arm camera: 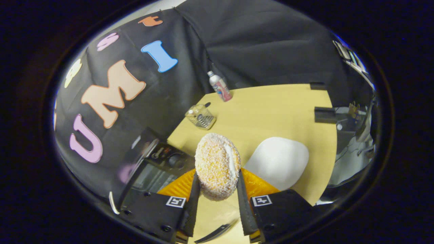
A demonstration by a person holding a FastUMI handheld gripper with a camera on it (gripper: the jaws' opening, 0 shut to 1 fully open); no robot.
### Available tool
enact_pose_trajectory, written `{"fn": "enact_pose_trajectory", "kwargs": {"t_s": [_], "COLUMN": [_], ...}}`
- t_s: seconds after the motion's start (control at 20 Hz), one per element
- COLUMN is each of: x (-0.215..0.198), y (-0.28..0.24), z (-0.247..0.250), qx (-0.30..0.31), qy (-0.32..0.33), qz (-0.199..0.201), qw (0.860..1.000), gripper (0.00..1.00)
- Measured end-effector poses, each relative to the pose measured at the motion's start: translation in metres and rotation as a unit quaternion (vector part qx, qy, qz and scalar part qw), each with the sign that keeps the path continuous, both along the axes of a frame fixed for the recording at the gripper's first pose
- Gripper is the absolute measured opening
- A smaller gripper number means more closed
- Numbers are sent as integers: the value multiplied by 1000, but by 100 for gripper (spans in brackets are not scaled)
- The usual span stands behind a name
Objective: Open the toaster oven, put the food inside, and close the toaster oven door.
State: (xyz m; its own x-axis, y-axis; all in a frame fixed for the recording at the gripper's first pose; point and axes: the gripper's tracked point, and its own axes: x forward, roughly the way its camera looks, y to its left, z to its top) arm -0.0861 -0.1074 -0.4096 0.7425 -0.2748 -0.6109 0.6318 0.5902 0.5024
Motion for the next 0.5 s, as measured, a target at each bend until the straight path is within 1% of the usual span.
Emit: {"fn": "enact_pose_trajectory", "kwargs": {"t_s": [0.2, 0.35, 0.5], "x": [1, 12, 27], "y": [62, 104, 139], "z": [3, 0, -5], "qx": [62, 101, 117], "qy": [-24, -35, -36], "qz": [24, 38, 53], "qw": [997, 994, 991], "gripper": [56, 56, 56]}}
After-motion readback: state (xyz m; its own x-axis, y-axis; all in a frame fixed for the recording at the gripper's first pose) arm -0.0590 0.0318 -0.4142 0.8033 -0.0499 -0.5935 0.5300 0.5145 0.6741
